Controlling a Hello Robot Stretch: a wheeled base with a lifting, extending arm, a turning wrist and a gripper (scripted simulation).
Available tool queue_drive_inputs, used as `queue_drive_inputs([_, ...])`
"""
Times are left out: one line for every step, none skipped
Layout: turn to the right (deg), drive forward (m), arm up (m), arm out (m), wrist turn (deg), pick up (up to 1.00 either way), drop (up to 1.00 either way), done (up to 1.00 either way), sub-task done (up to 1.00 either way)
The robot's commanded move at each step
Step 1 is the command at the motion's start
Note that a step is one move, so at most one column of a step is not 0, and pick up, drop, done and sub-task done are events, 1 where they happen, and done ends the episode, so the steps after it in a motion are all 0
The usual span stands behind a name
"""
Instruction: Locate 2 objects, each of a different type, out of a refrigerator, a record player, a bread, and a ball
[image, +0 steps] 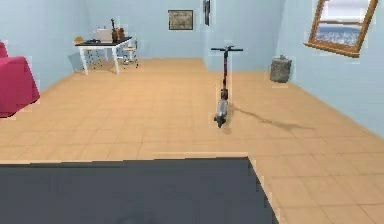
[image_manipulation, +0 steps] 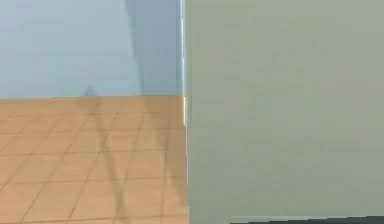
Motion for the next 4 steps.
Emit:
queue_drive_inputs([-39.0, 0.0, 0.0, 0.0, 0.0, 0.0, 0.0, 0.0, 0.0])
queue_drive_inputs([0.0, 1.0, 0.0, 0.0, 0.0, 0.0, 0.0, 0.0, 0.0])
queue_drive_inputs([-24.0, 0.0, 0.0, 0.0, 0.0, 0.0, 0.0, 0.0, 0.0])
queue_drive_inputs([0.0, 0.1, 0.0, 0.0, 0.0, 0.0, 0.0, 0.0, 0.0])
